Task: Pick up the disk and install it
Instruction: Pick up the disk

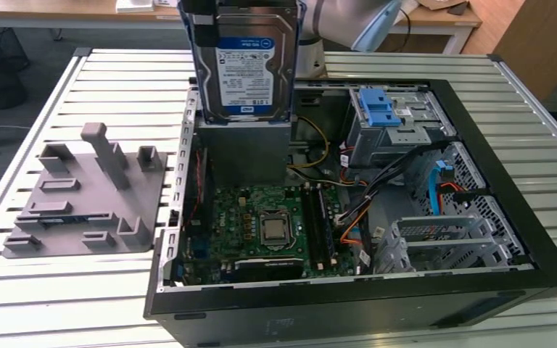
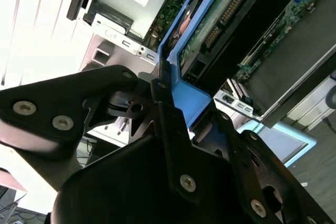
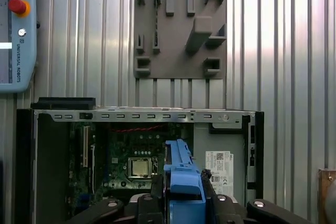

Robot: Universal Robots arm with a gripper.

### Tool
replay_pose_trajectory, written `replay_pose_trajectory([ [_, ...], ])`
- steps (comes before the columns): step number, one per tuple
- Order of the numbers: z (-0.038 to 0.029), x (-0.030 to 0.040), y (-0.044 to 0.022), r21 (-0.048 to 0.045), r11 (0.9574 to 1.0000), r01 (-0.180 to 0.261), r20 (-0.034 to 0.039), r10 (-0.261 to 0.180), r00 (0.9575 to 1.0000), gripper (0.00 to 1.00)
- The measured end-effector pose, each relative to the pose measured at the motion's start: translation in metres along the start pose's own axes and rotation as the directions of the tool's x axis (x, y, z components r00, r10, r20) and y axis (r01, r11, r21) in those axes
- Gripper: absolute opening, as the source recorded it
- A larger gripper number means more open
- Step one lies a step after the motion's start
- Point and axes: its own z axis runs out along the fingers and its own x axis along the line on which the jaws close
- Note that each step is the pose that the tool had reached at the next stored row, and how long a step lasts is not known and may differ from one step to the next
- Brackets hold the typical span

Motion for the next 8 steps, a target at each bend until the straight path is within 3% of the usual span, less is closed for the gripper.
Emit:
replay_pose_trajectory([
  [4,-0.0001,0.0008,-0.0075,0.0,1.0,0.0,0.0,0.0,1.0,0.36],
  [8,-0.0001,0.0057,-0.008,0.0001,1.0,0.0,0.0,0.0,1.0,0.36],
])
